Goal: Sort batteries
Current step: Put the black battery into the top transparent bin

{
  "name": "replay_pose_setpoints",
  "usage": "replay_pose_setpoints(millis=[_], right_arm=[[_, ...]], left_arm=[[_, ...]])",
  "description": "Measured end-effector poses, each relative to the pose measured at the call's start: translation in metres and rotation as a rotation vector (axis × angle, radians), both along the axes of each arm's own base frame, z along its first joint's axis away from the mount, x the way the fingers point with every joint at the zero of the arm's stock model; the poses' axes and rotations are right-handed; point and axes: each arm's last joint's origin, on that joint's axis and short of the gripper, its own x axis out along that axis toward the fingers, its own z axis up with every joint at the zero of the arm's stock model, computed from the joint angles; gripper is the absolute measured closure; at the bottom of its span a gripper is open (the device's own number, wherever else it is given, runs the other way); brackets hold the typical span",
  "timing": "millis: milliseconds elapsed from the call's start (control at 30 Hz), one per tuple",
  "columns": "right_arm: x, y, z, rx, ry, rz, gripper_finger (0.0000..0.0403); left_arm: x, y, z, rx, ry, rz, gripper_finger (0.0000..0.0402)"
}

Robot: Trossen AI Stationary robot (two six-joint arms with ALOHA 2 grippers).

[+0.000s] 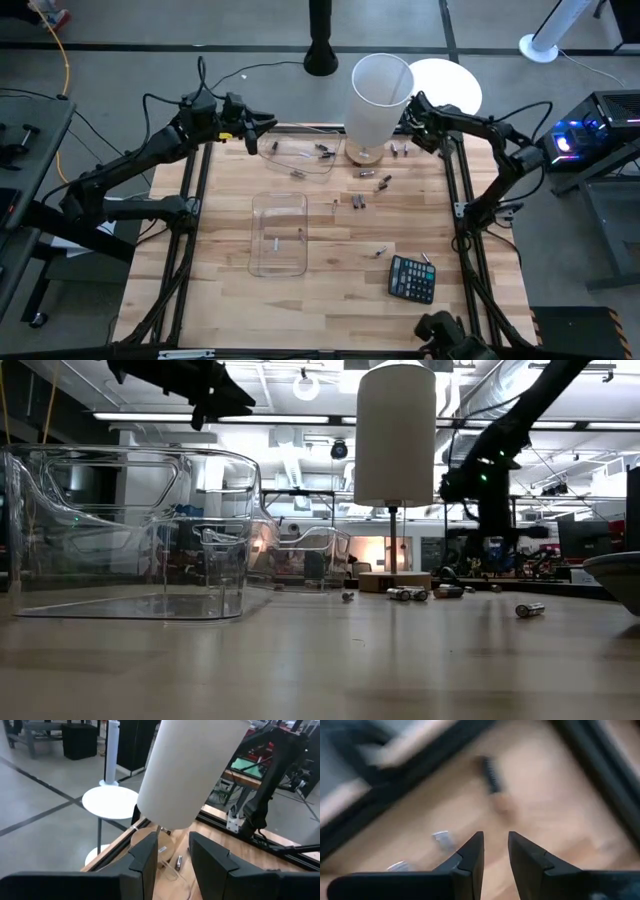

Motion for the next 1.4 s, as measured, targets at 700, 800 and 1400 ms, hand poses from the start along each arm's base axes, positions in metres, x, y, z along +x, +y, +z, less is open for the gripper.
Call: replay_pose_setpoints(millis=[700, 800, 1400], right_arm=[[-0.021, -0.056, -0.003, 0.222, 0.093, 0.266, 0.0322], [-0.020, -0.061, -0.008, 0.196, 0.110, 0.243, 0.0322], [-0.022, -0.068, -0.034, 0.273, 0.071, 0.275, 0.0323]], left_arm=[[0.000, 0.000, 0.000, 0.013, 0.001, -0.004, 0.0296], [0.000, 0.000, 0.000, -0.013, -0.009, 0.004, 0.0296], [-0.003, 0.005, 0.000, -0.006, -0.005, 0.035, 0.0296]])
